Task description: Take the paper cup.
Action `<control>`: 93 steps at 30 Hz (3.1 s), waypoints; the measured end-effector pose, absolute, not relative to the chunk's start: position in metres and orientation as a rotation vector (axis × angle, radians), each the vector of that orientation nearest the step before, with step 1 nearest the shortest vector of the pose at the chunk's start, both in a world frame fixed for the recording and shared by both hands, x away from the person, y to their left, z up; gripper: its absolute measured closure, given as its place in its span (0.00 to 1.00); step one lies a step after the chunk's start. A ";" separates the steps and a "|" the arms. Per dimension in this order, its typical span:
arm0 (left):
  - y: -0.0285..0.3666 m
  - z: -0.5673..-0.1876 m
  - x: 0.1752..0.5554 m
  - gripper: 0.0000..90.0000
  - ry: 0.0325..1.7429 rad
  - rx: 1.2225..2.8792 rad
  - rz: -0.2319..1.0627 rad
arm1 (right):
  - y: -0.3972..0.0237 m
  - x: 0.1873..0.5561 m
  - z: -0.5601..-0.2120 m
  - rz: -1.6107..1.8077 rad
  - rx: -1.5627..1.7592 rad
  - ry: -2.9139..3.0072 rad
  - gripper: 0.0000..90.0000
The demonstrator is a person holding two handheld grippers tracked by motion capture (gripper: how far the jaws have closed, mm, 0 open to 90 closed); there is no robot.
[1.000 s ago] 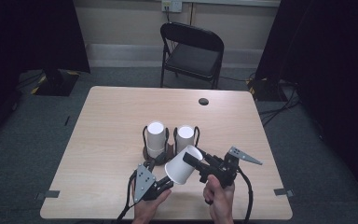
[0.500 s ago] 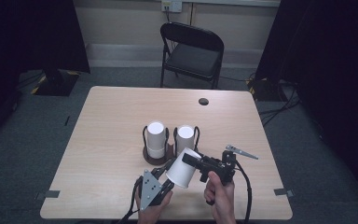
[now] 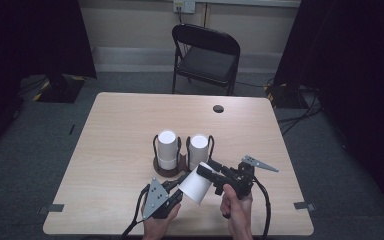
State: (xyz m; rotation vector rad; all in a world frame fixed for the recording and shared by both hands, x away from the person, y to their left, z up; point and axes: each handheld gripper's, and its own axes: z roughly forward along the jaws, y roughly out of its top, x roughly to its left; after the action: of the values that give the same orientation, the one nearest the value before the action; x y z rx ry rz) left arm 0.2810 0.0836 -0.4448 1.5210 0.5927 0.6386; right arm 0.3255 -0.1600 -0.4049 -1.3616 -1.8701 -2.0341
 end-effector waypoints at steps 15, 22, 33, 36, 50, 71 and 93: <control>0.103 -0.441 0.293 0.96 0.645 1.616 0.560 | -0.163 0.318 -0.402 -2.167 -1.220 -2.038 0.28; 0.110 -0.435 0.301 0.96 0.673 1.679 0.499 | -0.163 0.311 -0.402 -2.169 -1.218 -2.138 0.27; 0.115 -0.426 0.311 0.96 0.722 1.757 0.467 | -0.163 0.301 -0.404 -2.140 -1.167 -2.382 0.21; 0.115 -0.425 0.313 0.96 0.729 1.757 0.459 | -0.163 0.298 -0.405 -2.140 -1.156 -2.409 0.21; 0.097 -0.413 0.323 0.97 0.648 1.977 0.417 | -0.157 0.281 -0.404 -2.117 -1.025 -2.610 0.20; 0.090 -0.396 0.340 0.97 0.660 2.166 0.286 | -0.133 0.266 -0.425 -1.878 -0.814 -3.132 0.17; 0.064 -0.391 0.347 0.97 0.628 2.360 0.155 | -0.103 0.264 -0.448 -1.768 -0.485 -3.551 0.16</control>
State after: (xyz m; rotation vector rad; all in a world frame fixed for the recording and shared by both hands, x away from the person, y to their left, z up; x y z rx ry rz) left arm 0.3471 0.0641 -0.3914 2.3598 0.6285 0.1546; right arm 0.2640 -0.1029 -0.4475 -0.4853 -3.5509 -1.7682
